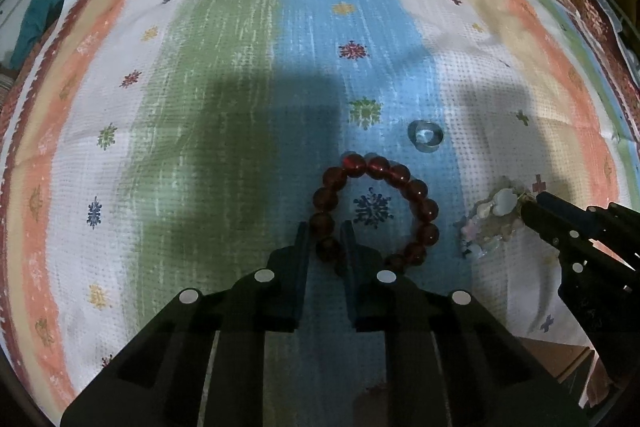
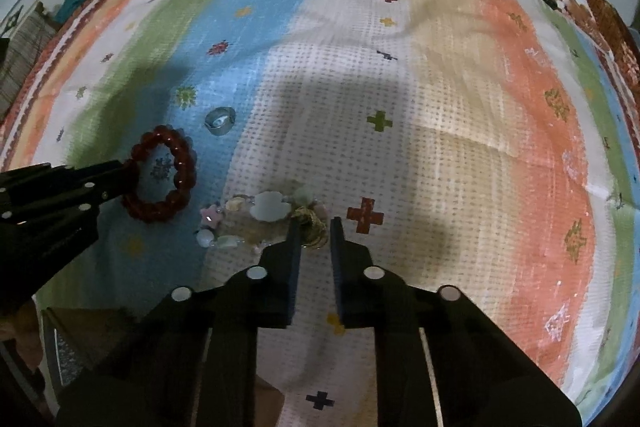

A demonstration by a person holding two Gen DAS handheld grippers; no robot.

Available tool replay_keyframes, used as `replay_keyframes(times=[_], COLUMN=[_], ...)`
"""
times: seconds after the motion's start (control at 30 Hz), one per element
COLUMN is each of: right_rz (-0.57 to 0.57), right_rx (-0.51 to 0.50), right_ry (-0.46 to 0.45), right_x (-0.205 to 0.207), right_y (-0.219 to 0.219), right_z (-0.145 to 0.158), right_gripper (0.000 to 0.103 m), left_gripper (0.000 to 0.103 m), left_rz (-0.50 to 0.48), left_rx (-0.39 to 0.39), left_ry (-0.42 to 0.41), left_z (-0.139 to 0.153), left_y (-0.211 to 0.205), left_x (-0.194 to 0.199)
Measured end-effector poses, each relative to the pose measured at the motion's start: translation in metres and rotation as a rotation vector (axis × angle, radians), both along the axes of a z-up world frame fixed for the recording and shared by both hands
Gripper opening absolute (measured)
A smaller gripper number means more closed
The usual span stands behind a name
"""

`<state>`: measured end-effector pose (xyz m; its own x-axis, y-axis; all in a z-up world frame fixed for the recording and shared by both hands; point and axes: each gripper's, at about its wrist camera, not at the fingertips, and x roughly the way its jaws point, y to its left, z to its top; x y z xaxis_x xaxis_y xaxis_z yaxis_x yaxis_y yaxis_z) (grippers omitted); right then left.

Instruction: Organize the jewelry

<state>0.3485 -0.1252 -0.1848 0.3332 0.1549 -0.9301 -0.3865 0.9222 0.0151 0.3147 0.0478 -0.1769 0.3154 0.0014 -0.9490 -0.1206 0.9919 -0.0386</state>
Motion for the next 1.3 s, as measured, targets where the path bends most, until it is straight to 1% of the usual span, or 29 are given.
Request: replay_keyframes(times=[0.03,0.23,0.73,0.9,1.07,1.27,1.3], right_rz=[0.002,0.002,-0.009,-0.006,-0.004,-0.003,-0.005], right_rx=[-0.004,-0.002,0.005,0.000,0.005,0.020,0.032], right_ry=[-0.003,-0.009,-0.029,-0.037,-0.043,-0.046,-0.041], right_x=[0.000,-0.002,-0.008,-0.014,-0.020,-0.028,-0.029], right_y=[0.001,0.000,-0.009,-0.010,-0.009,-0.009,-0.010], right_z=[0.001,0.004,0.016,0.020,0.025,0.032,0.034], right_gripper=[0.014,0.014,0.014,0.014,0.014,0.014,0.014], left_gripper=[0.012,0.011,0.011,0.011,0.011,0.011,0.007], left_rz=[-0.003,-0.002,-0.002,-0.003,-0.009,-0.021,-0.022], left_rx=[0.004,0.026,0.025,0.019,-0.003,-0.011,-0.013], left_ry=[0.000,-0.004,-0.029,-0.048,-0.077,-0.093,-0.095], left_z=[0.001,0.005,0.021,0.032,0.049,0.060,0.062], left_y=[-0.001,-0.002,-0.006,-0.009,-0.014,-0.019,-0.019], left_x=[0.000,-0.001,-0.010,-0.015,-0.023,-0.031,-0.032])
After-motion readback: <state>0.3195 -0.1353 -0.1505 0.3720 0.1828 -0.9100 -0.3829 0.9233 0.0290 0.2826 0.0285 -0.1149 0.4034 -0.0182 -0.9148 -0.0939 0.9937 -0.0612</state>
